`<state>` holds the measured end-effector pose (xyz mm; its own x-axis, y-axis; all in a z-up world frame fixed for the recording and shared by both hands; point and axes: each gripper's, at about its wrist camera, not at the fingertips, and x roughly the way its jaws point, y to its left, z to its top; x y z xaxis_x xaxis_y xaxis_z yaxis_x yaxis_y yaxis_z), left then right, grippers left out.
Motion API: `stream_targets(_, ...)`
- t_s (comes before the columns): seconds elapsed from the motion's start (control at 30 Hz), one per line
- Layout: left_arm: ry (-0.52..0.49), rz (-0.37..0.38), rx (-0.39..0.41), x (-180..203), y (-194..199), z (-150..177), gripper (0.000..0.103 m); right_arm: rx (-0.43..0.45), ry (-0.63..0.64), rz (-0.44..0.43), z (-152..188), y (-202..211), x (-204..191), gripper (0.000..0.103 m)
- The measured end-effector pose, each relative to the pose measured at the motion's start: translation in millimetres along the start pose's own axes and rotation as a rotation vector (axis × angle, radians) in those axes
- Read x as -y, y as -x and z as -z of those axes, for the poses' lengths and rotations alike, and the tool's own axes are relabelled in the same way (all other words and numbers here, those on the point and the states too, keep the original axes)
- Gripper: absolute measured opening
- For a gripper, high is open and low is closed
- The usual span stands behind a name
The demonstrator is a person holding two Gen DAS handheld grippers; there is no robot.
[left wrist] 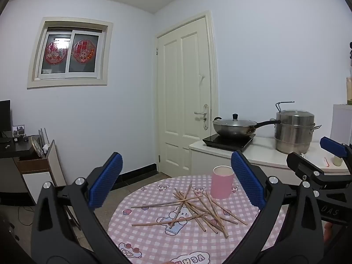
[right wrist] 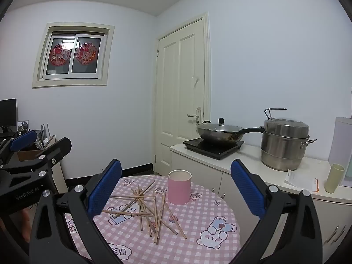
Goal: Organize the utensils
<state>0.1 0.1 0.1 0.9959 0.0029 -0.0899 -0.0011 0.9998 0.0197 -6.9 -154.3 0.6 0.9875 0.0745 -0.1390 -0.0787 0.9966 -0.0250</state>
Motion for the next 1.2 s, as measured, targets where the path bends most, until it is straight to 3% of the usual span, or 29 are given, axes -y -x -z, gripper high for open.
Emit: stream_targets(1.2, -0.014, 0.001, -0.001, 0.0, 2.9, -3.8, 0.097, -0.001, -0.009, -0.005, -3.2, 2.2, 0.4, 0.096)
